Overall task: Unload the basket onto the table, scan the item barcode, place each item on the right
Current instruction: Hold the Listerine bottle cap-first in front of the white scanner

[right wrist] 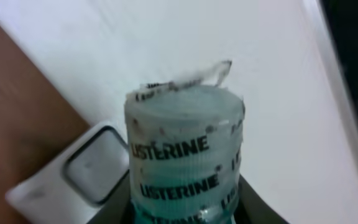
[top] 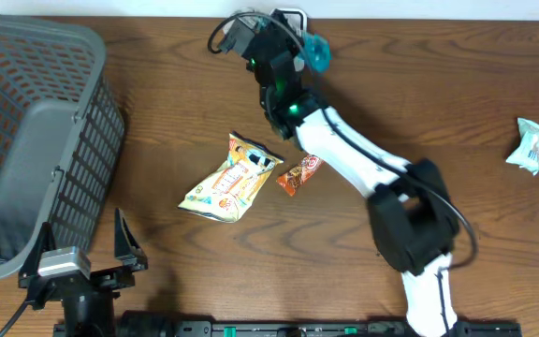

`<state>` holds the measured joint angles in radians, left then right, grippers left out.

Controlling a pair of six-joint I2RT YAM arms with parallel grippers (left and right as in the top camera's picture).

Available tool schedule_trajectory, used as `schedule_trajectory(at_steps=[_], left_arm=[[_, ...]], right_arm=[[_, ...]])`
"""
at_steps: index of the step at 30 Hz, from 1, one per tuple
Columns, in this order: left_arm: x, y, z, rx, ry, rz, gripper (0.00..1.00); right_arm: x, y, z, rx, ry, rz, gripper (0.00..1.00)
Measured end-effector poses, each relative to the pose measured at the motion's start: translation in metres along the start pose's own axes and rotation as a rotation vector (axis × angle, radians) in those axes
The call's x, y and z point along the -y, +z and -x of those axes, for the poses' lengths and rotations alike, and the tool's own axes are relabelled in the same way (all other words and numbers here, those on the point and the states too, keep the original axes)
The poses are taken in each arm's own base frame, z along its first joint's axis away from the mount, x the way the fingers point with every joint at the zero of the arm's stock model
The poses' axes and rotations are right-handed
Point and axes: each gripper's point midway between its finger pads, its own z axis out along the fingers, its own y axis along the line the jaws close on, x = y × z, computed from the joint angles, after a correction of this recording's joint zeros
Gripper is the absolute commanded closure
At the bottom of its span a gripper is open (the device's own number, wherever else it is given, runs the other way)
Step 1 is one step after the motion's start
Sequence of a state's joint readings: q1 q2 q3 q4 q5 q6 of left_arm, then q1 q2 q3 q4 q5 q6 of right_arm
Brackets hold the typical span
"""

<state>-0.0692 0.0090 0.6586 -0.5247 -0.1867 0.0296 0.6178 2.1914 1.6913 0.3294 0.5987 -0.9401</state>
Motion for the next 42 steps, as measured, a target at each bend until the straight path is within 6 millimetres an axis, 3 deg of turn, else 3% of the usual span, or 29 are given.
schedule_trajectory(at_steps=[7,10,13,17,20,24,30,32,39,42], left_arm=[[0.0,0.0,0.0,-0.001,0.0,0.0,0.02],[0.0,0.0,-0.001,-0.002,0.001,0.0,0.02],[0.0,0.0,-0.001,-0.002,0.0,0.0,0.02],[0.0,0.0,-0.001,-0.002,0.0,0.0,0.02],[0.0,0.0,-0.001,-0.002,0.001,0.0,0.02],[0.0,0.0,-0.001,-0.002,0.0,0.0,0.02],[0.0,0.0,-0.001,-0.002,0.001,0.001,0.02],[0.0,0.0,-0.001,-0.002,0.0,0.0,0.02],[0.0,0.0,-0.001,-0.002,0.0,0.0,0.02],[0.0,0.0,-0.001,-0.002,0.0,0.0,0.02]], right_arm=[[-0.043,0.072,-0.012,-0.046,-0.224,-0.074,0.84],[-0.058,0.093,-0.015,-0.044,-0.261,-0.054,0.84],[-0.058,0.098,-0.014,-0.023,-0.291,-0.043,0.84],[-0.035,0.1,-0.002,0.028,-0.29,-0.112,0.83],[-0.03,0.103,-0.001,0.045,-0.308,-0.114,0.83],[-0.039,0.107,-0.008,0.046,-0.331,-0.097,0.83],[-0.081,0.118,-0.033,0.025,-0.371,-0.038,0.83],[-0.087,0.118,-0.036,0.02,-0.378,-0.027,0.83],[-0.085,0.118,-0.036,0.013,-0.404,-0.035,0.81],[-0.085,0.117,-0.045,-0.04,-0.413,-0.01,0.86]])
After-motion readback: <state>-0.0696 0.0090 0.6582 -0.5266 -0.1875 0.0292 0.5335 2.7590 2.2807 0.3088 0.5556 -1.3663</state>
